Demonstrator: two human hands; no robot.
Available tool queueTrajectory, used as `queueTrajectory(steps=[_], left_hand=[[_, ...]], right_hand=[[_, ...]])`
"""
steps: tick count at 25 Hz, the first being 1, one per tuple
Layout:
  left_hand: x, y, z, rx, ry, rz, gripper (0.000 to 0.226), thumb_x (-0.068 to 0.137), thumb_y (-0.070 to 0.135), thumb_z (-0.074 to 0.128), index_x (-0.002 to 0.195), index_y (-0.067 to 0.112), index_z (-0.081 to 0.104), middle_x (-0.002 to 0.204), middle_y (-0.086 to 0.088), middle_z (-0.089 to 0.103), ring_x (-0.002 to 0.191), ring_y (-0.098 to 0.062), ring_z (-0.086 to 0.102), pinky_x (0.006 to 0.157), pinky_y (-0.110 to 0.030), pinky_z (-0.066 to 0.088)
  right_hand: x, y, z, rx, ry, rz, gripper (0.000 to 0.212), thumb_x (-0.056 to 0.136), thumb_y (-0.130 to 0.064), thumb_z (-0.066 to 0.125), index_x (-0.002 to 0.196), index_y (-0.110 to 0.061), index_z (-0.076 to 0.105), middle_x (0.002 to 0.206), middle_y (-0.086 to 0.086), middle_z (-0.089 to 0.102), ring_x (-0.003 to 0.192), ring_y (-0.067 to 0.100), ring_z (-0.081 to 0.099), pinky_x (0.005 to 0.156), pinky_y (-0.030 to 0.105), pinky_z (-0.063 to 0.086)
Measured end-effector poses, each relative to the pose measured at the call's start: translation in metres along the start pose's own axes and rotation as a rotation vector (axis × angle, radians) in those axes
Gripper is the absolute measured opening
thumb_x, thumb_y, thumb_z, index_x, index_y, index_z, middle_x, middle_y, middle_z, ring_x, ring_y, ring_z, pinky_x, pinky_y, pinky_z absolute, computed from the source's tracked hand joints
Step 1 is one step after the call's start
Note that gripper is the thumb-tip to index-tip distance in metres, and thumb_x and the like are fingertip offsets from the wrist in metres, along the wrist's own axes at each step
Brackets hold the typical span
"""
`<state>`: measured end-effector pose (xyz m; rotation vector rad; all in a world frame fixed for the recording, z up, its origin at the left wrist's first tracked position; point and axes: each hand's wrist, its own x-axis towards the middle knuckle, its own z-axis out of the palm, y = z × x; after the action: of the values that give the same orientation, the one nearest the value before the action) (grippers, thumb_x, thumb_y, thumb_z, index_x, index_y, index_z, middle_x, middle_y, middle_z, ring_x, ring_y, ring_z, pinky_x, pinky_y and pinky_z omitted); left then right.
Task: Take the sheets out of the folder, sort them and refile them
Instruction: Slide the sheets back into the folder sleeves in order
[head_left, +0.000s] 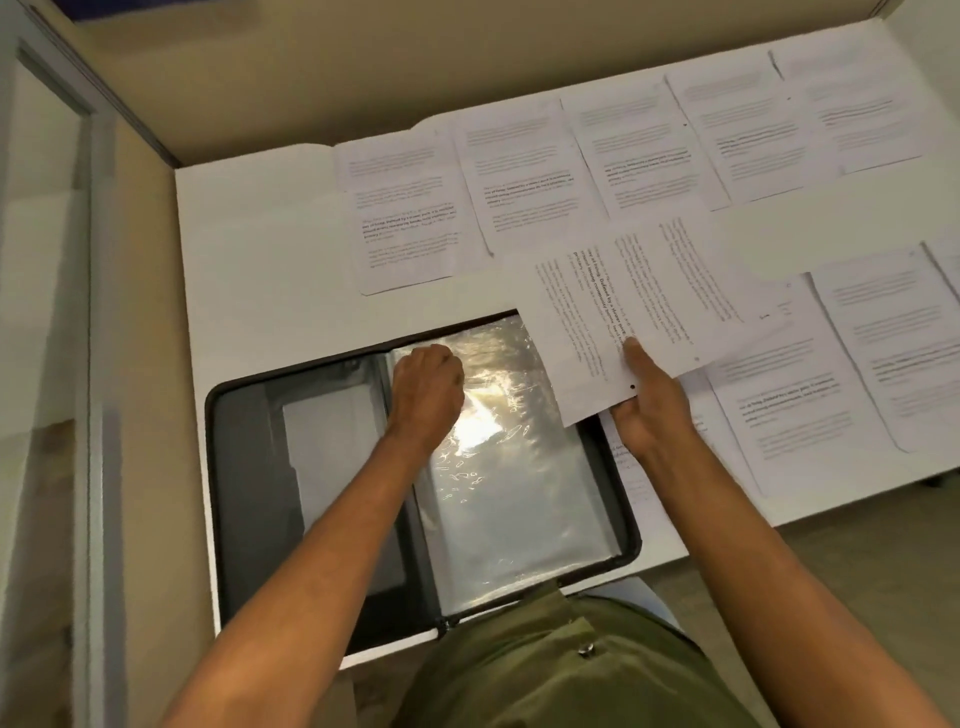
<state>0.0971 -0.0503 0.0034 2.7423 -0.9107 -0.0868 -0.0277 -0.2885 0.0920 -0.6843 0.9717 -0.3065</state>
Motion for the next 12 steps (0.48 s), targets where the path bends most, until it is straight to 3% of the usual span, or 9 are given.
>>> queueTrajectory(steps=[3,6,8,12], left_hand=[[0.008,-0.007,-0.007,-0.062,-0.040,0.021,0.017,0.070,0.007,0.068,0.073,0.022,0.061,0.086,0.003,0.064,0.083,-0.025,0.060,0.069,-0.031,0.030],[0.017,-0.012,-0.012,-0.156,-0.107,0.049,0.019,0.072,0.009,0.065,0.077,0.025,0.055,0.105,0.002,0.069,0.100,-0.024,0.061,0.077,-0.035,0.036],[0.019,-0.014,-0.015,-0.174,-0.147,0.070,0.022,0.075,0.011,0.062,0.080,0.030,0.050,0.106,0.009,0.066,0.107,-0.019,0.058,0.082,-0.033,0.025],[0.017,-0.019,-0.016,-0.255,-0.119,0.092,0.030,0.086,0.027,0.070,0.109,0.024,0.053,0.108,0.016,0.046,0.104,-0.013,0.046,0.095,-0.033,0.022]], right_hand=[[0.000,-0.009,0.012,0.048,-0.010,0.013,0.041,0.101,-0.010,0.065,0.142,-0.012,0.059,0.124,0.009,0.075,0.110,0.022,0.075,0.080,0.037,0.064],[0.006,-0.019,0.026,0.113,-0.024,0.023,0.041,0.101,-0.011,0.065,0.142,-0.011,0.059,0.124,0.012,0.075,0.112,0.023,0.074,0.083,0.038,0.063],[0.010,-0.023,0.035,0.152,-0.034,0.037,0.044,0.101,-0.012,0.065,0.144,-0.010,0.057,0.126,0.014,0.074,0.112,0.025,0.074,0.079,0.040,0.064],[0.021,-0.024,0.054,0.169,-0.057,0.050,0.042,0.102,-0.012,0.064,0.144,-0.008,0.056,0.120,0.017,0.075,0.102,0.030,0.077,0.071,0.041,0.064]])
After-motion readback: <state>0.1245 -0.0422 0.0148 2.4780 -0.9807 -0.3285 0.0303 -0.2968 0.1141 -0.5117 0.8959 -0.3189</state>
